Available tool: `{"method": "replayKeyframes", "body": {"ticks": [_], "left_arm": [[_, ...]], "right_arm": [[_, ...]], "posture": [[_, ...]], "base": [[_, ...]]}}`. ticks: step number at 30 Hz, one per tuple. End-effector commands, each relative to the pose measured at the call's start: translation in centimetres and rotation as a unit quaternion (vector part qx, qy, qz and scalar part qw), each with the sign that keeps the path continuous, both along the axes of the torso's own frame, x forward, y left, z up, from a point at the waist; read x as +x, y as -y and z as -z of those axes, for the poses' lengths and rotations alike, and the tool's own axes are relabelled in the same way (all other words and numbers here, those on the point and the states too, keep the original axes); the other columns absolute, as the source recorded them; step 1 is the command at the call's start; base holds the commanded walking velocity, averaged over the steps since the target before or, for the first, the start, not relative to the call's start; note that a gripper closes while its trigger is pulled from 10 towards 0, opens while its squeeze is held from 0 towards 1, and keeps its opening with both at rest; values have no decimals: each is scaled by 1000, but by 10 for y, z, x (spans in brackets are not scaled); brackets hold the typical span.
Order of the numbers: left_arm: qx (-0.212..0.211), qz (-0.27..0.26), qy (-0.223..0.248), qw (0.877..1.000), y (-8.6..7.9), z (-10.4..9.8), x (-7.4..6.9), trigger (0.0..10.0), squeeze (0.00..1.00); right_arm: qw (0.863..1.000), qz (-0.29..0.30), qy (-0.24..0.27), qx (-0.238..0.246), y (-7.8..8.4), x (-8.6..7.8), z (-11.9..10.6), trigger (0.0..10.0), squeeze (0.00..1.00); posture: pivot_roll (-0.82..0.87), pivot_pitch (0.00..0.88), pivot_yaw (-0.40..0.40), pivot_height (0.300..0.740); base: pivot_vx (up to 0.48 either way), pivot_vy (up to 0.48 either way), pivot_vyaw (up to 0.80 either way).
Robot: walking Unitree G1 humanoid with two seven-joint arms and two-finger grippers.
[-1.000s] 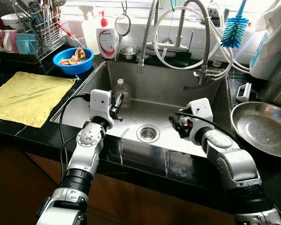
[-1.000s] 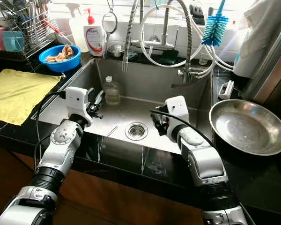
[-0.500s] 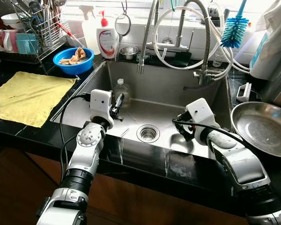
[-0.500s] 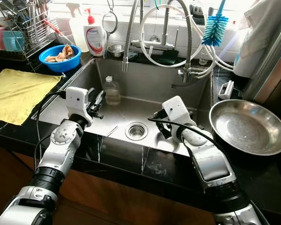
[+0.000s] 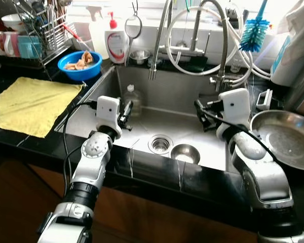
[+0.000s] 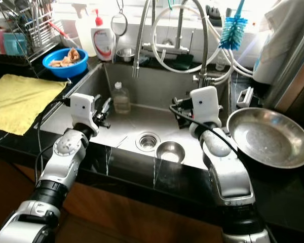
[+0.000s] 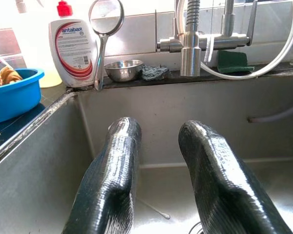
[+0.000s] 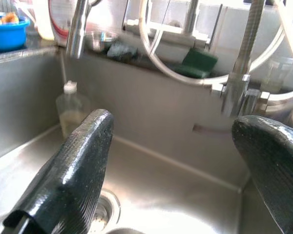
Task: Kitchen organization
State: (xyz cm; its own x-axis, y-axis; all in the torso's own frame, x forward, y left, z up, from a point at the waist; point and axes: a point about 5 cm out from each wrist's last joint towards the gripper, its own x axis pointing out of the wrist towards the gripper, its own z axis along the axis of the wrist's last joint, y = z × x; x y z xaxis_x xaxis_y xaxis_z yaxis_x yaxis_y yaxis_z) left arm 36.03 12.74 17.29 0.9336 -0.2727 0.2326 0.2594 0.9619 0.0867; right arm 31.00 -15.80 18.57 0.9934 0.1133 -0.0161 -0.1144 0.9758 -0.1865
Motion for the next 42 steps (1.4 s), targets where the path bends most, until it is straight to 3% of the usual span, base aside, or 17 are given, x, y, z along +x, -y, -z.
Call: {"method": "replayKeyframes", "body": {"ticks": [1, 8, 9, 11, 14, 24, 37, 38, 39, 40, 41, 42], "left_arm": [[9, -1, 7, 1000, -1, -1, -2, 10000, 0], [9, 5, 3, 1000, 2, 1, -3, 10000, 0], [10, 6, 1, 1000, 2, 1, -2, 10000, 0], [9, 7, -1, 1000, 3, 2, -2, 10000, 0], [8, 9, -2, 1000, 4, 2, -2, 10000, 0], [9, 6, -1, 1000, 1, 0, -1, 10000, 0], [9, 7, -5, 1000, 1, 2, 0, 10000, 0], [9, 7, -5, 1000, 1, 2, -1, 10000, 0], [9, 7, -5, 1000, 1, 2, -1, 10000, 0], [9, 7, -5, 1000, 1, 2, -1, 10000, 0], [9, 7, -5, 1000, 1, 2, -1, 10000, 0], [8, 7, -5, 1000, 1, 2, -1, 10000, 0]], "right_arm": [[1000, -1, 20, 5, -3, -4, -6, 10000, 0], [995, 102, -12, -13, 30, -17, 0, 10000, 0], [992, 115, -19, -49, 40, -20, -5, 10000, 0], [989, 127, -26, -66, 46, -21, -7, 10000, 0], [984, 165, -47, -54, 56, -22, -11, 10000, 0], [982, 162, -90, -35, 48, -21, -18, 10000, 0], [973, 167, -155, -44, 48, -23, -3, 10000, 0], [972, 167, -156, -44, 48, -23, -3, 8196, 0], [972, 167, -158, -44, 48, -23, -3, 8196, 0], [972, 167, -158, -44, 48, -23, -3, 1490, 0], [972, 167, -159, -45, 48, -23, -3, 0, 0], [972, 167, -159, -47, 48, -23, -4, 0, 0]], "posture": [[-48, 0, 32, 740], [-56, 0, 33, 740], [-59, 0, 34, 740], [-60, 0, 33, 740], [-62, 0, 33, 740], [-61, 0, 28, 740], [-62, 0, 18, 740], [-62, 0, 17, 740], [-62, 0, 16, 740], [-62, 0, 16, 740], [-63, 0, 17, 740], [-63, 0, 17, 740]], "base": [[0, 0, 0], [0, 0, 0], [0, 0, 0], [0, 0, 0], [0, 0, 0], [0, 0, 0], [0, 0, 0], [0, 0, 0], [0, 0, 0], [0, 0, 0], [0, 0, 0], [0, 0, 0]]}}
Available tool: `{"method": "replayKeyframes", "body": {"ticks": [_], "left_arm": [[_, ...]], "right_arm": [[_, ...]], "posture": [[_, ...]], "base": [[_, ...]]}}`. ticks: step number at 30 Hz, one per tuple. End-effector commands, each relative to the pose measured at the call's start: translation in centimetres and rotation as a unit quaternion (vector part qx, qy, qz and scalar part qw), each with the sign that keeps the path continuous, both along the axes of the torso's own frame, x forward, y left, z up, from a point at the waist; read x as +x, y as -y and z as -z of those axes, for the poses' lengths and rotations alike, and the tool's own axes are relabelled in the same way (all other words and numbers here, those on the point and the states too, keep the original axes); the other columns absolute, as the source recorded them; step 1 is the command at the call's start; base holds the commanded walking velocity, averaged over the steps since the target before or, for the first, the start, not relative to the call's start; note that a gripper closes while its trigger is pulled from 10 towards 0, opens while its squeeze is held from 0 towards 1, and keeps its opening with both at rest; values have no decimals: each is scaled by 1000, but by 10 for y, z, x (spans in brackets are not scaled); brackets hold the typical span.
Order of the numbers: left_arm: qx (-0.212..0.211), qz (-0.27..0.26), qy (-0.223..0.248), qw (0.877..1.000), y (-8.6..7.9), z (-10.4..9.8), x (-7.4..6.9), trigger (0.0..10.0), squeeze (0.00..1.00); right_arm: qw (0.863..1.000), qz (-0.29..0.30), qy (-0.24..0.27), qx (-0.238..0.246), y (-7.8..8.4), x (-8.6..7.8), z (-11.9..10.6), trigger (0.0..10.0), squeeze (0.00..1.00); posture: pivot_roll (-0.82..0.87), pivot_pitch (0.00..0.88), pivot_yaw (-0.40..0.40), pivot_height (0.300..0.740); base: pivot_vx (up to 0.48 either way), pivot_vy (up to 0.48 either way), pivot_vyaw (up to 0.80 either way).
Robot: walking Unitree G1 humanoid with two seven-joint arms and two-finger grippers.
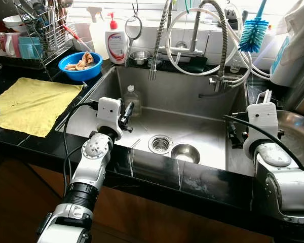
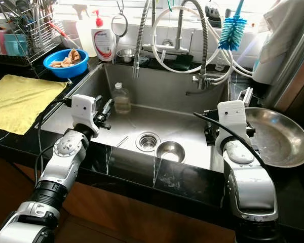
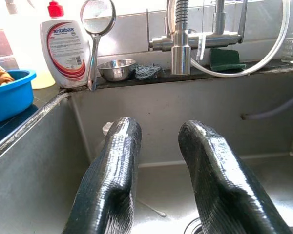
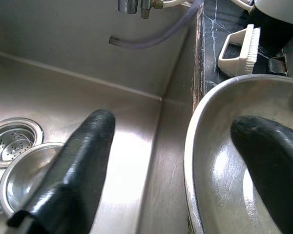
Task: Kitchen organization
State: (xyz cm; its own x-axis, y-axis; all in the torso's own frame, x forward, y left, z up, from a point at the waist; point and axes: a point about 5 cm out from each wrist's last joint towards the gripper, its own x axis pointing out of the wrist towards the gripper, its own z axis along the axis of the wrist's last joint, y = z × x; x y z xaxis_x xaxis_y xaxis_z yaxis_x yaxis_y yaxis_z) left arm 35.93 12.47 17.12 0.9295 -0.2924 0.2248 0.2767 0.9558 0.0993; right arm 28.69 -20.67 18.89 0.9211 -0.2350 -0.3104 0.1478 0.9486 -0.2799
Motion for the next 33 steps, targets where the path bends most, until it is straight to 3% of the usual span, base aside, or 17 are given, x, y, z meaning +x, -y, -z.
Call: {"method": "replayKeyframes", "body": {"ticks": [1, 22, 33], "left_arm": [[1, -2, -4, 1000, -1, 1, 0, 10000, 0], [4, 14, -6, 1000, 1, -2, 4, 10000, 0], [8, 17, -4, 1000, 0, -5, 7, 10000, 0]], "right_arm": [[1000, -1, -9, 0, 0, 1, 0, 0, 0], [999, 44, -30, -7, 13, -3, 4, 0, 0], [999, 40, -22, 5, 10, -1, 1, 0, 0]], "posture": [[-61, 0, 16, 740], [-62, 0, 17, 740], [-60, 0, 16, 740]], "base": [[0, 0, 0], [0, 0, 0], [0, 0, 0]]}}
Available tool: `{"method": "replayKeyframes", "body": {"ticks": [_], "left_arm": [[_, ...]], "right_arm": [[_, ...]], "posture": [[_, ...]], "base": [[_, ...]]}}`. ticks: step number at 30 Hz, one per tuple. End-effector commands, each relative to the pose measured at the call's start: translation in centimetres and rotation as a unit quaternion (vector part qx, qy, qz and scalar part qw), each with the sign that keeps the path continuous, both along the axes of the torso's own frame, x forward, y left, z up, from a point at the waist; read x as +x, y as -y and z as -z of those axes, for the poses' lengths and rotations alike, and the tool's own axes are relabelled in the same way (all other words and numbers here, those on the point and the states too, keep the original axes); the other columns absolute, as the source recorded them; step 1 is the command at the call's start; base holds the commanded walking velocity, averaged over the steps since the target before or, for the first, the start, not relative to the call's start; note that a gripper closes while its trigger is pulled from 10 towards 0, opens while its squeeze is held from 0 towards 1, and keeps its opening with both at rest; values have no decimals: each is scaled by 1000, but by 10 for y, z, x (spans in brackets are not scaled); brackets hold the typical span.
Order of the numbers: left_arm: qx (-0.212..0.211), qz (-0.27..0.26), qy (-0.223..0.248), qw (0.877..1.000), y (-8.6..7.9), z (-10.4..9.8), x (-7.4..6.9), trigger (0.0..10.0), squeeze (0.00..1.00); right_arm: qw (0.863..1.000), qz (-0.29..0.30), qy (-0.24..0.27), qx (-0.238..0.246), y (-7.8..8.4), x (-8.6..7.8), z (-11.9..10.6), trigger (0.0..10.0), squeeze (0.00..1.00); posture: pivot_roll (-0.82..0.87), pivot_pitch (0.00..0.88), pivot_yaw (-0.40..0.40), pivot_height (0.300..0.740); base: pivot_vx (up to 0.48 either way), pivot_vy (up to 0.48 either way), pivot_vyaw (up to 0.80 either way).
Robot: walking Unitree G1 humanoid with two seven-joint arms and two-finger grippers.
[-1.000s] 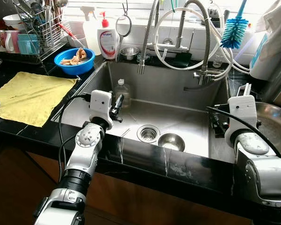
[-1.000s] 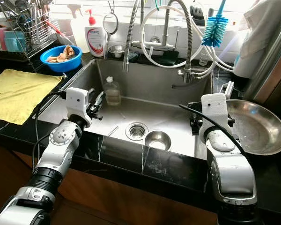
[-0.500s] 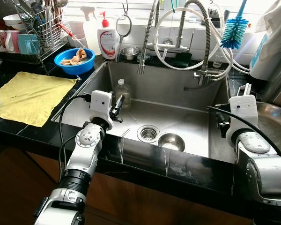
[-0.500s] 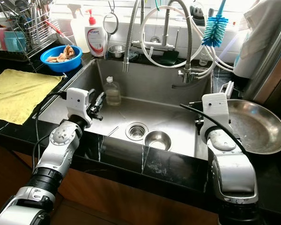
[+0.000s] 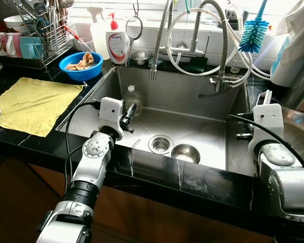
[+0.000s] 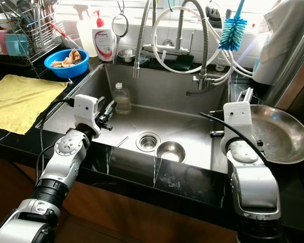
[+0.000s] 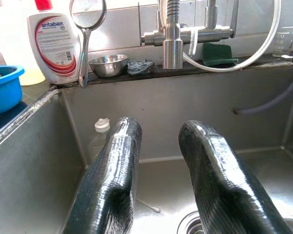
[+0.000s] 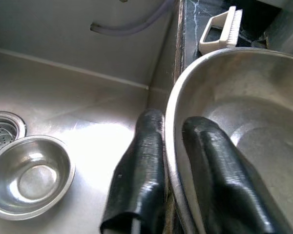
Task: Kitchen organization
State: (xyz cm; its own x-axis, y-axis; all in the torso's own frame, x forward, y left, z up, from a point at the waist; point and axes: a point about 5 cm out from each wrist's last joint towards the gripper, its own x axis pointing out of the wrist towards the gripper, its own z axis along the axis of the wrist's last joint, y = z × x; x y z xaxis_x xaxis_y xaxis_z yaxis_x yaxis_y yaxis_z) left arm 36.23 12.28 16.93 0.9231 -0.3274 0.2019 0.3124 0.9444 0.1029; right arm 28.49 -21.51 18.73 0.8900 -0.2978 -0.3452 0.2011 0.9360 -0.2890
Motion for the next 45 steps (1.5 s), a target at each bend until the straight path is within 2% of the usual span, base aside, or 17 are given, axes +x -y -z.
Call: {"method": "replayKeyframes", "body": {"ticks": [1, 11, 17, 18, 19, 20, 21, 22, 24, 28, 31, 33, 34, 36, 37, 39, 45], "left_arm": [[3, -1, 7, 1000, -3, -7, 4, 10000, 0], [-1, -4, 7, 1000, -4, -8, 6, 10000, 0], [-3, -8, 10, 1000, -6, -9, 6, 10000, 0], [-6, -13, 15, 1000, -8, -10, 5, 10000, 0], [-10, -16, 17, 1000, -11, -10, 3, 10000, 0], [-10, -16, 17, 1000, -11, -10, 3, 10000, 0], [-14, -16, 16, 1000, -12, -9, 1, 10000, 0], [-14, -16, 16, 1000, -12, -9, 1, 10000, 0], [-18, -16, 12, 1000, -13, -7, 0, 10000, 0], [-19, -16, 12, 1000, -13, -7, 0, 10000, 0], [-21, -24, 18, 999, -14, -9, 1, 10000, 0], [-23, -39, 28, 999, -16, -12, 1, 10000, 0], [-23, -39, 28, 999, -16, -12, 1, 10000, 0], [-30, -48, 39, 998, -13, -15, -4, 10000, 0], [-30, -48, 44, 997, -11, -16, -6, 10000, 0], [-31, -50, 52, 997, -7, -17, -10, 10000, 0], [-7, -68, 85, 994, -8, -21, -17, 10000, 0]], "right_arm": [[1000, 5, -2, 6, 1, 1, -1, 0, 0], [1000, 3, 3, 7, -1, 2, -2, 0, 0], [1000, -13, 27, 7, -11, 3, -10, 0, 0], [998, -27, 54, 5, -20, 3, -18, 10000, 0], [997, -40, 71, 8, -34, -2, -22, 10000, 0], [997, -40, 71, 8, -34, -2, -22, 10000, 0], [996, -51, 78, 15, -48, -8, -25, 10000, 0], [996, -51, 78, 15, -48, -8, -25, 10000, 0], [995, -67, 69, 31, -66, -15, -24, 10000, 0], [995, -72, 65, 35, -70, -16, -24, 10000, 0], [988, -114, 103, 32, -83, -14, -40, 10000, 0], [970, -166, 175, 44, -98, -12, -58, 10000, 0], [970, -166, 175, 44, -98, -12, -58, 10000, 0], [950, -178, 247, 69, -100, -15, -62, 10000, 0], [947, -174, 260, 68, -98, -17, -57, 10000, 0], [951, -166, 256, 45, -92, -20, -42, 10000, 0], [944, -160, 281, 64, -88, -29, -38, 10000, 0]], "posture": [[-61, 0, 17, 740], [-62, 0, 17, 740], [-60, 0, 18, 740], [-62, 0, 19, 740], [-65, 0, 20, 740], [-65, 0, 20, 740], [-65, 0, 21, 740], [-65, 0, 21, 740], [-73, 0, 21, 740], [-75, 0, 21, 740], [-75, 0, 16, 740], [-73, 0, 11, 740], [-73, 0, 11, 740], [-67, 0, 5, 740], [-63, 0, 5, 740], [-57, 0, 2, 740], [-55, 0, 2, 740]], "base": [[0, 0, 0], [0, 0, 0], [0, 0, 0], [0, 0, 0], [0, 0, 0], [0, 0, 0], [0, 0, 0], [0, 0, 0], [0, 0, 0], [0, 0, 0], [0, 0, 0], [0, 0, 0], [0, 0, 0], [0, 0, 0], [0, 0, 0], [0, 0, 0], [0, 0, 0]]}}
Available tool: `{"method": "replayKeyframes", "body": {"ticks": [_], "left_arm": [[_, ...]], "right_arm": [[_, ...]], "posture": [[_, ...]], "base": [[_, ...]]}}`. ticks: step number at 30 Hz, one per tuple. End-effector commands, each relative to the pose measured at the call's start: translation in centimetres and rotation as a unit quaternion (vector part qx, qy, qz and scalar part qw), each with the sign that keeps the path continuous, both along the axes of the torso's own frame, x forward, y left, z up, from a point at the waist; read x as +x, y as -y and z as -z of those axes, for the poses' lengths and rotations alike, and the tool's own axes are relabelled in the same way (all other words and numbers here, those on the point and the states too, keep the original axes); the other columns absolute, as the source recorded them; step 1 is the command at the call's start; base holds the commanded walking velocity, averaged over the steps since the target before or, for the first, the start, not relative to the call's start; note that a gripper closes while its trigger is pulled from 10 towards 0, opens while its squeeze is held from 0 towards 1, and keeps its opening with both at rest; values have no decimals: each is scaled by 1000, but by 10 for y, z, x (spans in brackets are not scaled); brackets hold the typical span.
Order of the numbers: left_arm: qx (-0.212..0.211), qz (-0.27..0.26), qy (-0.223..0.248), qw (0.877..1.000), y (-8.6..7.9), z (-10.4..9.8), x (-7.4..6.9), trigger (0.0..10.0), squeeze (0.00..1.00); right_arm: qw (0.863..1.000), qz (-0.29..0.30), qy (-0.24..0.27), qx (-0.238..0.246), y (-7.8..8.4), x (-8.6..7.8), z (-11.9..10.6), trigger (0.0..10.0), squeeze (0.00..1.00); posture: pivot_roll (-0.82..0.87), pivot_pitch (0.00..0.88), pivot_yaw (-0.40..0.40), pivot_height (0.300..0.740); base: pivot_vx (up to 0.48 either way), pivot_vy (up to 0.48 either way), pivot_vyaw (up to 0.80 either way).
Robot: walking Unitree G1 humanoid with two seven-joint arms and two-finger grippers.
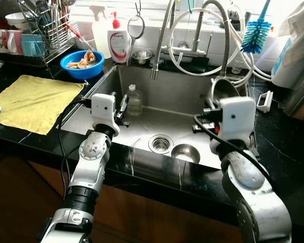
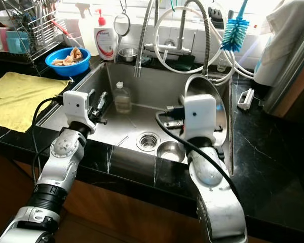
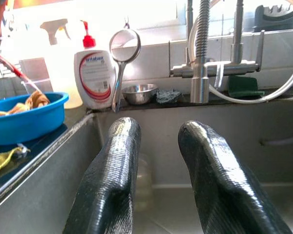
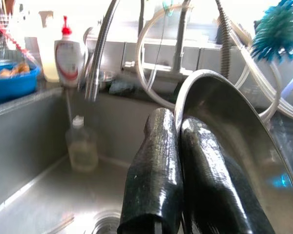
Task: Kitchen organization
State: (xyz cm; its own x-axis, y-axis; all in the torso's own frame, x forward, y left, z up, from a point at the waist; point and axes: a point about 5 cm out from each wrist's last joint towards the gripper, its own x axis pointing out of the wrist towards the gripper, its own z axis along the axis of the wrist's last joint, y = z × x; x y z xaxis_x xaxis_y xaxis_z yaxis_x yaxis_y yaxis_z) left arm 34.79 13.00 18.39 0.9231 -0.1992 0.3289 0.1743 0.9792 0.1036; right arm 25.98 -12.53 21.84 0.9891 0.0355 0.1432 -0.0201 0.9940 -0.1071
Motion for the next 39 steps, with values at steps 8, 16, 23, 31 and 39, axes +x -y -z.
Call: {"method": "replayKeyframes", "body": {"ticks": [8, 16, 23, 31, 39], "left_arm": [[38, -72, 21, 996, -21, 0, -5, 10000, 0], [52, -84, 41, 994, -21, -6, -5, 10000, 0], [56, -91, 50, 993, -19, -8, -6, 10000, 0], [57, -93, 52, 993, -18, -8, -5, 10000, 0], [61, -100, 52, 992, -22, -8, -5, 10000, 0]], "right_arm": [[996, 24, 79, -19, 15, -7, -4, 10000, 0], [995, 20, 93, -26, 16, -7, -4, 10000, 0], [992, 8, 115, -41, 16, -5, -9, 10000, 0], [991, 5, 125, -44, 21, -6, -12, 10000, 0], [991, 7, 128, -48, 28, -7, -13, 10000, 0]], "posture": [[-52, 0, 6, 740], [-48, 0, 7, 740], [-50, 0, 9, 740], [-50, 0, 10, 740], [-46, 0, 11, 740]], "base": [[0, 0, 400], [0, 0, 800], [0, 0, 800], [0, 0, 800], [0, 0, 800]]}}
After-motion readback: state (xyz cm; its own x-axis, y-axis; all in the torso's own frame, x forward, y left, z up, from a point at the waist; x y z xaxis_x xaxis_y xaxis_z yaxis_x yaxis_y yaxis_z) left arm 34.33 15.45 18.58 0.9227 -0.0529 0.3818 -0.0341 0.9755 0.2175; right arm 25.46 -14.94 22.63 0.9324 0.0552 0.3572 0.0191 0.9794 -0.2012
